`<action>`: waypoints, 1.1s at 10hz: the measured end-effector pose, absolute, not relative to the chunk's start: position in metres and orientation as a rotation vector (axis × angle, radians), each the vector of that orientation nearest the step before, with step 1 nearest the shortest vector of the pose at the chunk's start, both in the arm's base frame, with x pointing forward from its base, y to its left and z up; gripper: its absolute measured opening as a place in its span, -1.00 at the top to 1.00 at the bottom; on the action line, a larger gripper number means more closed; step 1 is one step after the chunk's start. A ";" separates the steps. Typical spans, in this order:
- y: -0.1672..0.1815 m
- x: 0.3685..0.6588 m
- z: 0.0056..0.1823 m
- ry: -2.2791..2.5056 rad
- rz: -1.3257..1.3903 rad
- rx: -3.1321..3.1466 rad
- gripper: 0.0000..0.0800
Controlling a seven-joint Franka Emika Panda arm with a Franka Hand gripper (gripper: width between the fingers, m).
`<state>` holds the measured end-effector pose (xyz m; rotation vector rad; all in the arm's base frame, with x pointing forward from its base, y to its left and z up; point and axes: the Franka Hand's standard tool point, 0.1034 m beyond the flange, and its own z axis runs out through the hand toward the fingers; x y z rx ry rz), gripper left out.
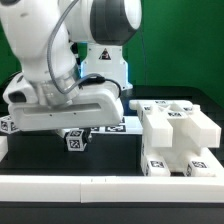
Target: Assemble chair
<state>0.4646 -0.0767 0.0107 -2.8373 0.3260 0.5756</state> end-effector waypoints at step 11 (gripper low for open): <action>-0.093 0.469 0.009 0.240 0.391 -2.932 0.28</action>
Offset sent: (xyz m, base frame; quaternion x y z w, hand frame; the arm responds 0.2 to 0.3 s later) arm 0.0000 0.0000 0.0000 0.0000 0.0000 0.0000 1.0000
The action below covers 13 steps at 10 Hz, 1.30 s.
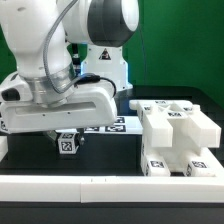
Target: Assemble chair
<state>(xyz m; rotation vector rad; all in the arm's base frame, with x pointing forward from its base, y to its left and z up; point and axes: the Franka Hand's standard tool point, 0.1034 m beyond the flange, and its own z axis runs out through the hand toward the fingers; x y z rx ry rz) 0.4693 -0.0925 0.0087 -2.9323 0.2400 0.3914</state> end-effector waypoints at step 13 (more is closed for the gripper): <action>-0.101 0.477 0.012 0.461 1.219 -2.553 -0.62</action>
Offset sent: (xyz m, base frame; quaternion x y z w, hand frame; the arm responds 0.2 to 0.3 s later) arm 0.0215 -0.0189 0.0201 -0.0446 -0.0871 0.0502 0.9939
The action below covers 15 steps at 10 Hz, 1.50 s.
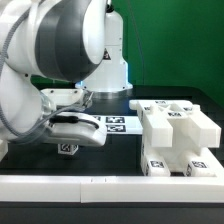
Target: Assemble chair
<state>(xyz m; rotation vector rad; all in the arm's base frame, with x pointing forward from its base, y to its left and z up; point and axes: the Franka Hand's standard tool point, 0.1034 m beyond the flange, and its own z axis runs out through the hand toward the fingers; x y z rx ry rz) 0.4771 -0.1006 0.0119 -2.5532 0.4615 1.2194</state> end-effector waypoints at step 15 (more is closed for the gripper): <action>-0.063 0.516 0.120 0.428 0.610 -2.826 0.29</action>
Offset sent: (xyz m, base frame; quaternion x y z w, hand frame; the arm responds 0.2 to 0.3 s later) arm -0.0018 0.0209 -0.0017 0.0055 -0.0568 0.0501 0.9971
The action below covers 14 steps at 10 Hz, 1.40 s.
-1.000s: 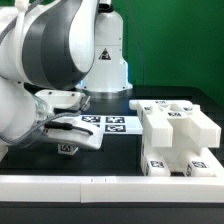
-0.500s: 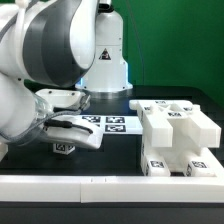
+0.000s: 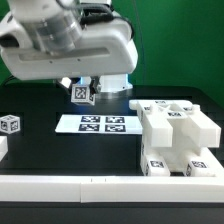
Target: Assemble chair
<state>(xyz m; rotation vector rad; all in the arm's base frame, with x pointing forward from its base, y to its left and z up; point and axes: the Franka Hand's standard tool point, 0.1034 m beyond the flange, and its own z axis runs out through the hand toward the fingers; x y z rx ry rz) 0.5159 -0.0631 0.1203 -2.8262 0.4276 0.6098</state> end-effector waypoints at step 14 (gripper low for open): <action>0.105 0.548 0.159 0.142 -0.867 -2.955 0.29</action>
Offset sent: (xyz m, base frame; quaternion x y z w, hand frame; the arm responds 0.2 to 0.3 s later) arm 0.0201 0.0459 0.0520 -0.0457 0.2398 -0.0303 0.9693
